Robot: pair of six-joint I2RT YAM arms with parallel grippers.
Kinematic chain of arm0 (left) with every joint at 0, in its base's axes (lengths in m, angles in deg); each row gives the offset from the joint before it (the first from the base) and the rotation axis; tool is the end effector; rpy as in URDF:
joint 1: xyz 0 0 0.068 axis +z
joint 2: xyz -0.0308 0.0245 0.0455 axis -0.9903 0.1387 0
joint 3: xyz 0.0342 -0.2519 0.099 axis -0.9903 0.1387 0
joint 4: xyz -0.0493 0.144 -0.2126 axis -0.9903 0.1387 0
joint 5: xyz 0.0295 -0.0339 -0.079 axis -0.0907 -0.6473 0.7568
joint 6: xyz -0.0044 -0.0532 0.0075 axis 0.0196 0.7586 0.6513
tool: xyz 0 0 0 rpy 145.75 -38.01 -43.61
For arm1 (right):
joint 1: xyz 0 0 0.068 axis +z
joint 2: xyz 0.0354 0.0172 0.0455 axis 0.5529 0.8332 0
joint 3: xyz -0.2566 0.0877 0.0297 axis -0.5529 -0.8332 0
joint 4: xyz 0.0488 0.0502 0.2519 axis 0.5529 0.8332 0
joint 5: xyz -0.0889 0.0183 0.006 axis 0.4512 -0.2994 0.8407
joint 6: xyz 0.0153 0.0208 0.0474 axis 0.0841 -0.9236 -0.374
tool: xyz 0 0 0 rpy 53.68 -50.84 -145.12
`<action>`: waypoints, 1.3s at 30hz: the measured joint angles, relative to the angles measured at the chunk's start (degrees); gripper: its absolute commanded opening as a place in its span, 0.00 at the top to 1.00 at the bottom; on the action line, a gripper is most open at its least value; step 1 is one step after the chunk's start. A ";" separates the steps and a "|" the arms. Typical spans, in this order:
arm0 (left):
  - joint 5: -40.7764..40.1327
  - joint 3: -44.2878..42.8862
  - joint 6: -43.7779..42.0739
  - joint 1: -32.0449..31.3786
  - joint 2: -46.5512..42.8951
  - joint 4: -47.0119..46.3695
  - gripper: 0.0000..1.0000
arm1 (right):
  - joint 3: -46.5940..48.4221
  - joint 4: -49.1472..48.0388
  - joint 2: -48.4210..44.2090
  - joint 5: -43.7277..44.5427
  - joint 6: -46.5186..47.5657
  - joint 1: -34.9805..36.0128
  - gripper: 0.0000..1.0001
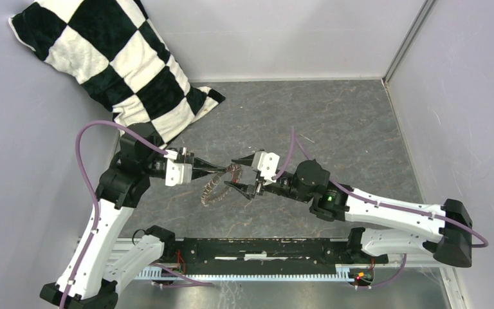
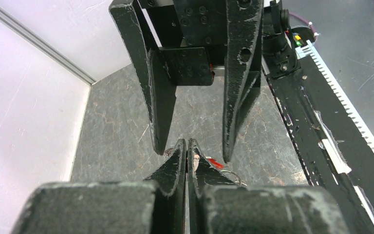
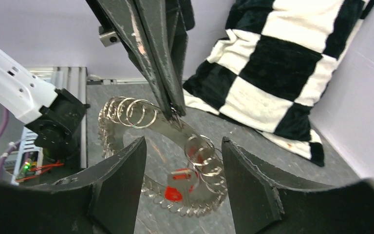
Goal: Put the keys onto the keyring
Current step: Adjust the keyring.
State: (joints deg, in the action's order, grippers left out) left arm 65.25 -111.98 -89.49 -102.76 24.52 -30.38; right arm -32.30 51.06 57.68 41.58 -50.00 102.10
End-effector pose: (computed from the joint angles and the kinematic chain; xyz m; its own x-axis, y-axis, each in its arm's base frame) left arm 0.1163 -0.0798 0.4000 0.4933 0.0890 -0.8653 0.8691 -0.0933 0.4858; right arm 0.0945 0.2483 0.3500 0.1763 0.0578 -0.9826 -0.9419 0.2997 -0.1514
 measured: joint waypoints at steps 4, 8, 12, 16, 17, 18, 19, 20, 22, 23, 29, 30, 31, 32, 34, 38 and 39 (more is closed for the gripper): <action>0.02 0.00 0.00 0.00 -0.31 -0.02 0.98 | 0.92 3.56 -1.95 1.81 3.23 0.00 0.54; 0.02 0.00 0.02 -0.02 -0.31 -0.02 0.98 | 3.06 4.63 -2.05 1.95 5.03 0.00 0.66; -0.04 0.00 0.02 -0.02 -0.33 -0.02 0.98 | 4.90 4.66 -0.90 0.94 5.44 0.00 0.69; -0.90 0.00 0.02 0.13 -0.39 0.13 0.98 | 5.25 4.79 -0.20 0.63 5.62 -0.11 0.69; -1.03 0.00 0.04 0.13 -0.44 0.13 0.98 | 5.27 4.79 -0.15 0.57 5.66 -0.13 0.68; -1.11 0.00 0.02 0.13 -0.50 0.22 0.98 | 5.33 4.83 -0.09 0.44 5.66 -0.17 0.65; -1.16 0.00 0.04 0.13 -0.55 0.24 0.98 | 5.42 4.85 0.02 0.39 5.68 -0.17 0.60; -1.18 0.00 0.04 0.13 -0.61 0.37 0.98 | 5.57 4.98 0.09 0.37 5.68 -0.24 0.58; -1.20 0.00 0.04 0.15 -0.81 0.66 0.98 | 5.66 5.07 0.09 0.44 5.73 -0.44 0.56; -1.22 0.00 0.04 0.15 -0.83 0.74 0.98 | 5.66 5.07 0.09 0.46 5.70 -0.48 0.55; -1.05 0.00 0.04 0.13 -0.96 1.25 0.98 | 5.51 5.03 -0.17 0.24 5.53 -0.48 0.55; -1.03 0.00 0.04 0.13 -0.96 1.27 0.98 | 5.44 4.98 -0.17 0.17 5.51 -0.48 0.55; -1.03 0.00 0.04 0.13 -0.96 1.31 0.98 | 5.44 4.96 -0.17 0.04 5.51 -0.48 0.55; -1.03 0.00 0.04 0.13 -0.96 1.31 0.98 | 5.44 4.98 -0.17 -0.09 5.51 -0.48 0.55; -1.03 0.00 0.07 0.13 -0.96 1.31 0.98 | 5.31 5.01 -0.31 -0.44 5.51 -0.50 0.55; -0.92 0.00 0.07 -0.04 -1.11 1.09 0.98 | 3.76 5.18 -1.11 -1.27 5.18 -0.42 0.55; -0.87 0.00 0.07 -0.04 -1.14 1.07 0.98 | 3.23 5.33 -1.40 -1.49 5.03 -0.39 0.55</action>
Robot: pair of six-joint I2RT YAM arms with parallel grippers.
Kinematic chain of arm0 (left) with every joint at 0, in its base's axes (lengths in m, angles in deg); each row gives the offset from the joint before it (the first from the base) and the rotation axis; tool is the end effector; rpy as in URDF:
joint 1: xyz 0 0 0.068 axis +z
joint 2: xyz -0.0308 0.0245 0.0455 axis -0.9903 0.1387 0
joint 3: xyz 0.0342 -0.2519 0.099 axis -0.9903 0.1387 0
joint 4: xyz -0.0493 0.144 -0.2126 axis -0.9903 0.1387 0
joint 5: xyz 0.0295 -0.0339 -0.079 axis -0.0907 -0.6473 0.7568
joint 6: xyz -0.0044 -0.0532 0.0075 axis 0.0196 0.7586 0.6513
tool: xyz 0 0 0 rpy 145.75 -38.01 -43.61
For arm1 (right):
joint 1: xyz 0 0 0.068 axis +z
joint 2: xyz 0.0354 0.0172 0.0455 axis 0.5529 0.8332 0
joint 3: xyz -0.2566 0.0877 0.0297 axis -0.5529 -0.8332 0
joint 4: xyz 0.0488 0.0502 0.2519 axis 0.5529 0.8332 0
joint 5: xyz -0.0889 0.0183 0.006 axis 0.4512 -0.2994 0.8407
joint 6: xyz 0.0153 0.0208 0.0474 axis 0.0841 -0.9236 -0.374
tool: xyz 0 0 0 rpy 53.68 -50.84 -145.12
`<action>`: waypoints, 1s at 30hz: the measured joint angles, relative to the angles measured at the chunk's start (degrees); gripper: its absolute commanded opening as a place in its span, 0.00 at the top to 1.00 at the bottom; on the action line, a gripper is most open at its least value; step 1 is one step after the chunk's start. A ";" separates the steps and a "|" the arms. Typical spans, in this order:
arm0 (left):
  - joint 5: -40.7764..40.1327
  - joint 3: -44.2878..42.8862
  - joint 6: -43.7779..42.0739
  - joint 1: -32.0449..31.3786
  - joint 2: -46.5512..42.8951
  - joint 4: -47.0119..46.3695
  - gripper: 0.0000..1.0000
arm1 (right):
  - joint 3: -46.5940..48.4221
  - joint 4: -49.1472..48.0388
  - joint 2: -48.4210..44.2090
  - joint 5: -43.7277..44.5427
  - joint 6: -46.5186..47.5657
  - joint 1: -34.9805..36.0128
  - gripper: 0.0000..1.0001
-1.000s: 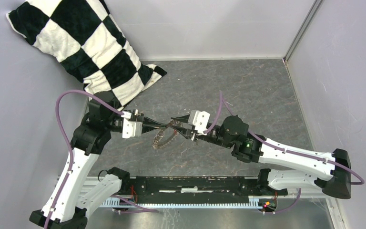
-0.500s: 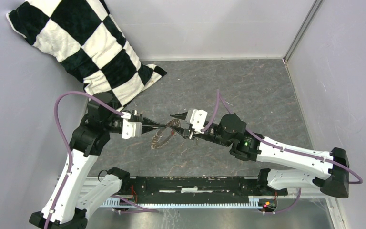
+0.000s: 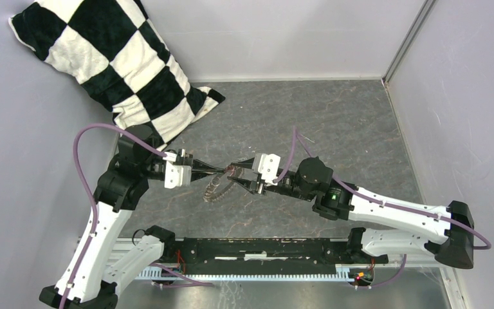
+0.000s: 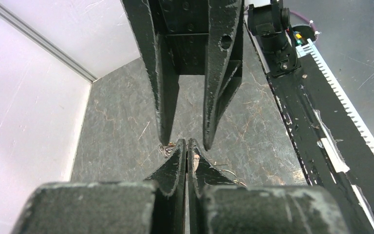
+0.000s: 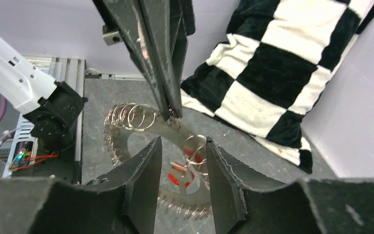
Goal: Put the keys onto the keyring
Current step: Adjust the keyring.
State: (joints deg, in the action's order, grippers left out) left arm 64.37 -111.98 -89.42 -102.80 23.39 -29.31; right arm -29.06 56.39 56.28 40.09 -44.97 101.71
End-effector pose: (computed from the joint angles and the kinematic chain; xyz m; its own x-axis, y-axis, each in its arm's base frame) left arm 0.1109 -0.0777 0.4006 0.4935 0.1000 -0.8640 0.8694 -0.0837 0.4869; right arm 0.0933 0.2429 0.3662 0.2558 0.0244 -0.9664 -0.9289 0.2831 -0.2387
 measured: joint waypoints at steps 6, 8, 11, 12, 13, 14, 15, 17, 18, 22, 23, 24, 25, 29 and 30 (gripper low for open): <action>0.31 -0.02 0.39 0.00 0.07 -0.15 0.98 | -1.22 0.42 -0.44 -1.88 -1.44 0.00 0.55; 0.35 -0.02 2.97 0.00 0.15 -1.22 0.98 | -1.22 -0.11 -0.44 -2.34 -1.92 0.00 0.55; 0.81 0.17 10.10 0.00 0.24 -6.58 0.98 | -1.22 -1.57 -0.44 -2.73 -2.78 0.00 0.55; 1.01 0.39 13.33 0.00 0.22 -9.42 0.98 | -1.22 -2.10 -0.44 -2.75 -2.99 0.00 0.55; 1.25 0.68 16.72 0.00 0.20 -12.39 0.98 | -1.22 -2.62 -0.44 -2.78 -3.19 0.00 0.55; 1.33 0.96 19.74 0.00 0.20 -14.99 0.98 | -1.22 -3.02 -0.46 -2.75 -3.41 0.00 0.55; 1.36 1.18 22.08 0.02 0.22 -17.00 0.98 | -1.22 -3.34 -0.48 -2.73 -3.61 0.00 0.55; 1.53 1.40 26.62 0.02 0.39 -20.61 0.98 | -1.22 -3.78 -0.70 -2.67 -4.00 0.00 0.56; 1.64 1.42 28.28 0.02 0.48 -21.97 0.98 | -1.22 -3.93 -0.85 -2.54 -4.11 0.00 0.55; 2.29 1.77 31.71 0.00 0.46 -25.16 0.98 | -1.51 -5.03 -1.90 -1.86 -4.61 0.00 0.56; 2.67 1.86 32.13 0.00 0.44 -25.66 0.98 | -1.66 -5.42 -2.27 -1.64 -4.70 0.00 0.56; 2.91 1.95 32.50 0.00 0.44 -25.94 0.98 | -1.73 -5.73 -2.56 -1.55 -4.87 0.00 0.56; 3.10 2.05 32.68 0.00 0.39 -26.21 0.98 | -1.75 -5.99 -2.71 -1.44 -4.96 0.00 0.57; 3.67 2.16 33.33 0.00 0.39 -26.88 0.98 | -1.75 -7.04 -2.73 -1.49 -5.35 0.00 0.57; 3.91 2.21 33.38 0.00 0.39 -26.91 0.98 | -1.75 -7.26 -2.60 -1.51 -5.51 0.00 0.57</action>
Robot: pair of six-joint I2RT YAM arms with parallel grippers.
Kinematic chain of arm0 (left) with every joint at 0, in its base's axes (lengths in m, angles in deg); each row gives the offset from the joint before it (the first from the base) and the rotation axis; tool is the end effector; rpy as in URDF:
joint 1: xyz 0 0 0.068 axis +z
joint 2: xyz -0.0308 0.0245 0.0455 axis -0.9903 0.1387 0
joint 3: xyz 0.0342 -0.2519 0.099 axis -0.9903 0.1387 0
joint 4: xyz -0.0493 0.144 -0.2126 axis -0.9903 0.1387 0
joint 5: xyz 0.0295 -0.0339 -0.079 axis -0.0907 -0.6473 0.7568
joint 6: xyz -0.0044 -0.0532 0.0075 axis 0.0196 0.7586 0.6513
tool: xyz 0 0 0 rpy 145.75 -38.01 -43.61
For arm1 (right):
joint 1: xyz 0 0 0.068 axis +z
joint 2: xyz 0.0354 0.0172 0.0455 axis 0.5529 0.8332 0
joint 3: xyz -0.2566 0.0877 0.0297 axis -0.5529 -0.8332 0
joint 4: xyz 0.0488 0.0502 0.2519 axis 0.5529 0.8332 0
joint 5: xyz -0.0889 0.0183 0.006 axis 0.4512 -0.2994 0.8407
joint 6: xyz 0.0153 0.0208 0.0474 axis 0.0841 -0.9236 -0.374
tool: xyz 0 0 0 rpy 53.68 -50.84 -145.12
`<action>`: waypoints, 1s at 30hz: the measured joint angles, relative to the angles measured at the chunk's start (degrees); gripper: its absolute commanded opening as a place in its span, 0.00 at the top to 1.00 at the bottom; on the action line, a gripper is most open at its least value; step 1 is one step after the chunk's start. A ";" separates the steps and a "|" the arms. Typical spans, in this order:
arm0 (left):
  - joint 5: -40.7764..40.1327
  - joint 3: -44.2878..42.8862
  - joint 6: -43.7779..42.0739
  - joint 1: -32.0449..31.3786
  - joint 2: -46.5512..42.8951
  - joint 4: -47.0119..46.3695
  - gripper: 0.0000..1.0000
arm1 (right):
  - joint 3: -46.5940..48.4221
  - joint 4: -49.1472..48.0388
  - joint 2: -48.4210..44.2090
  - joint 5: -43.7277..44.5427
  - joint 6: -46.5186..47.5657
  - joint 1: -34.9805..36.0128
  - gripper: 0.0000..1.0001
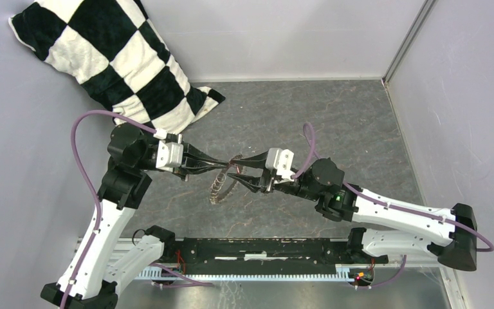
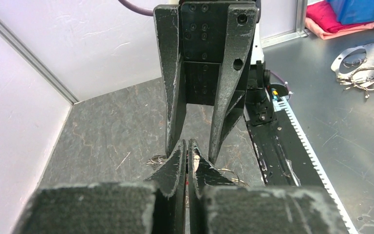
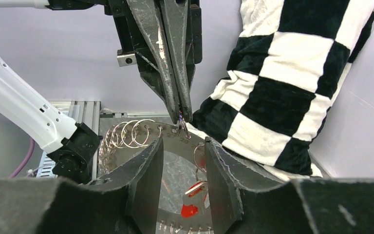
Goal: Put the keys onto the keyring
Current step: Adjust the keyring.
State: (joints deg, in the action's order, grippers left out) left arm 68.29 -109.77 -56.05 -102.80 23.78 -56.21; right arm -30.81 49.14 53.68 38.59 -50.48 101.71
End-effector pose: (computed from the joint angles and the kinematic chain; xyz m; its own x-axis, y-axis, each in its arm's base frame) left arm 0.1204 -0.0821 0.4278 0.3228 -0.0371 -0.9457 0.9439 -0.0611 0.3246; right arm 0.0874 0.2309 0.3795 0.2175 0.1826 -0.9588 -0.9476 0.2749 -0.1626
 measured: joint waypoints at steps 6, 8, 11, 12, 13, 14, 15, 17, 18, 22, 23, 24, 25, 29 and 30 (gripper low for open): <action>0.68 0.09 -0.09 0.00 -0.02 0.26 0.98 | 0.02 -0.11 1.57 -0.26 -0.04 0.00 0.60; 0.94 0.09 -0.96 0.00 -0.09 1.53 0.98 | 0.02 0.00 1.81 -0.24 -0.04 0.00 0.60; 1.40 0.07 -3.02 0.00 -0.15 3.98 0.98 | 0.11 -0.02 1.84 -0.22 -0.04 0.00 0.61; 1.60 0.07 -3.69 0.00 -0.17 4.83 0.98 | 0.15 -0.02 1.84 -0.22 -0.04 0.00 0.61; 1.92 0.07 -4.63 0.00 -0.17 5.92 0.98 | 0.24 0.00 1.84 -0.24 -0.04 0.00 0.61; 1.99 0.07 -5.66 0.00 -0.15 6.88 0.98 | 0.33 0.07 1.84 -0.24 -0.04 0.00 0.61; 2.01 0.07 -6.45 0.00 -0.15 7.80 0.98 | 0.39 0.04 1.84 -0.24 -0.04 0.00 0.61; 2.10 0.07 -7.76 0.00 -0.13 9.01 0.98 | 0.46 0.22 1.86 -0.42 -0.04 0.02 0.62; 2.12 0.07 -8.13 0.00 -0.15 9.29 0.98 | 0.48 0.31 1.92 -0.48 -0.04 0.02 0.63; 2.01 0.02 -9.25 0.02 -0.15 10.12 0.98 | 0.94 0.66 2.67 -1.36 -0.31 0.00 0.68; 1.97 0.02 -9.38 0.02 -0.15 10.29 0.98 | 1.05 0.81 2.89 -1.53 -0.42 0.00 0.71; 1.92 0.02 -9.42 0.02 -0.15 10.49 0.98 | 1.11 0.92 3.04 -1.60 -0.44 0.00 0.75; 1.86 0.02 -9.49 0.02 -0.15 10.62 0.98 | 1.20 1.01 3.23 -1.86 -0.52 0.00 0.78; 1.70 0.02 -10.21 0.07 -0.17 10.93 0.98 | 1.62 1.62 3.61 -2.58 -0.72 0.00 0.93; 1.66 0.02 -10.25 0.09 -0.22 10.93 0.97 | 1.70 1.84 3.63 -2.73 -0.83 0.00 0.96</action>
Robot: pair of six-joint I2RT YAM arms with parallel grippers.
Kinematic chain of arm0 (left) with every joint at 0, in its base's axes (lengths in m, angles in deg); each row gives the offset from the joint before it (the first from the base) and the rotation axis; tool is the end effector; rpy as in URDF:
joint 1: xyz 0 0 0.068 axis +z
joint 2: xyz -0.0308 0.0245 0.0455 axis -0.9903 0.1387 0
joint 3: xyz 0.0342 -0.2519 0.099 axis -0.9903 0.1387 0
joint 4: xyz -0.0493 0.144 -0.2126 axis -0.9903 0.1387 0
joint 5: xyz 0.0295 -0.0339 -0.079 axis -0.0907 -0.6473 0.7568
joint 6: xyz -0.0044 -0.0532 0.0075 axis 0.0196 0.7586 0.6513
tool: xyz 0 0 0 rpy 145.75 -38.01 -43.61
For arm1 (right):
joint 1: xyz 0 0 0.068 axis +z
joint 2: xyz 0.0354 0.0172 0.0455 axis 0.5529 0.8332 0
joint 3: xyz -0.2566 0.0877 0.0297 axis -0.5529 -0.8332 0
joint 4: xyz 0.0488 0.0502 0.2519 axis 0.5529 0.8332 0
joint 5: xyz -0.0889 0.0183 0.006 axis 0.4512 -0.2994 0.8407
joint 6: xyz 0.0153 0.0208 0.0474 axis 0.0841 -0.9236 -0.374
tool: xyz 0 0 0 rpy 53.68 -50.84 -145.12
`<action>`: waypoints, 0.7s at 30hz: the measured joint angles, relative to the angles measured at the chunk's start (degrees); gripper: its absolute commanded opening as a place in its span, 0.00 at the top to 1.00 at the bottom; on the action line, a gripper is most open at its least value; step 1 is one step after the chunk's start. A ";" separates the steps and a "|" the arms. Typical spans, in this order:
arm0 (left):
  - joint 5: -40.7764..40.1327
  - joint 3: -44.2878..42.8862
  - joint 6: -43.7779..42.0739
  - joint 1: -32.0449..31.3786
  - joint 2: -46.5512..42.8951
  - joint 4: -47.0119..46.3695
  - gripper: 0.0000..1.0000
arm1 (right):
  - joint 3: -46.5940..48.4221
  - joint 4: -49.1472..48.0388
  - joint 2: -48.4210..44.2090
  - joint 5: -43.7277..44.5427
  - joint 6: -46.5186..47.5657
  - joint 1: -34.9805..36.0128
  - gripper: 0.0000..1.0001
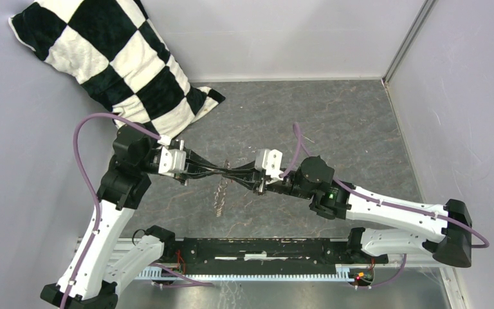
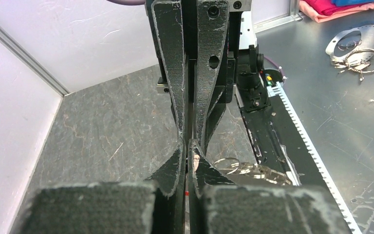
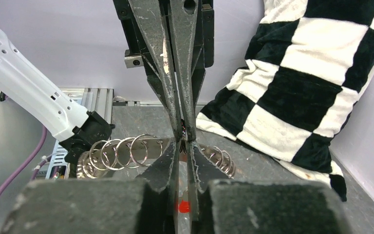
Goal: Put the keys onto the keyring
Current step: Adjust the keyring.
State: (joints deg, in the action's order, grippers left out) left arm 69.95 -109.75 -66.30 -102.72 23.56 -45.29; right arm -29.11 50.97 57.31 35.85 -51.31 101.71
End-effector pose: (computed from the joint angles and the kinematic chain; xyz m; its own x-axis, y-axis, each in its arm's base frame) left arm 0.1178 -0.0812 0.4123 0.3250 0.0008 -0.9457 0.9405 -0.1051 0.3231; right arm 0.0919 0.2465 0.3718 0.1814 0.1331 -0.9744 -0.9645 0.2177 -0.1498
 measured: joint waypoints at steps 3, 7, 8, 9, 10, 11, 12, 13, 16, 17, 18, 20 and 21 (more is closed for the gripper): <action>-0.09 -0.02 -0.02 0.04 0.00 -0.02 0.59 | 0.17 0.35 0.04 -0.07 0.00 0.02 0.98; 0.20 -0.94 1.16 -0.33 0.31 0.37 0.45 | 0.26 1.75 0.04 0.09 0.39 0.07 0.99; 0.22 -1.46 1.44 -0.35 0.48 1.01 0.44 | 0.26 2.16 -0.04 0.13 0.50 0.07 0.99; 0.22 -2.16 1.57 -0.35 0.63 1.81 0.44 | 0.26 2.89 -0.28 0.15 0.66 0.09 0.99; 0.22 -2.95 1.55 -0.35 0.90 3.08 0.45 | 0.26 3.85 -0.74 0.17 0.87 0.07 0.99; 0.24 -3.69 1.53 -0.35 1.03 4.42 0.46 | 0.26 4.55 -1.18 0.20 0.98 0.07 0.99; 0.26 -4.39 1.53 -0.35 1.09 6.10 0.48 | 0.26 5.44 -1.88 0.22 1.16 0.07 0.99; 0.24 -4.79 1.51 -0.35 1.05 7.28 0.51 | 0.26 6.14 -2.71 0.24 1.49 0.07 0.99; 0.15 -5.40 0.46 -0.35 0.37 11.98 0.57 | 0.26 7.54 -5.03 0.31 2.16 0.07 0.98; 0.02 -5.40 -0.35 -0.35 0.04 13.44 0.59 | 0.26 7.76 -5.68 0.33 2.38 0.07 0.98; -0.22 -5.40 -1.03 -0.35 -0.22 14.49 0.60 | 0.26 7.91 -6.08 0.31 2.47 0.07 0.98; -1.57 -5.09 -2.95 -0.35 -0.92 15.96 0.61 | 0.26 8.28 -6.56 0.15 2.78 0.07 0.98; -2.47 -4.70 -3.30 -0.35 -1.33 16.00 0.62 | 0.26 8.50 -6.58 0.04 2.95 0.07 0.98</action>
State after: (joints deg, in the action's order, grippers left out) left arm 67.48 -114.45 -69.60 -103.07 22.23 -29.29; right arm -28.85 59.48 50.73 35.90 -48.36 101.77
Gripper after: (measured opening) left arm 0.400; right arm 0.022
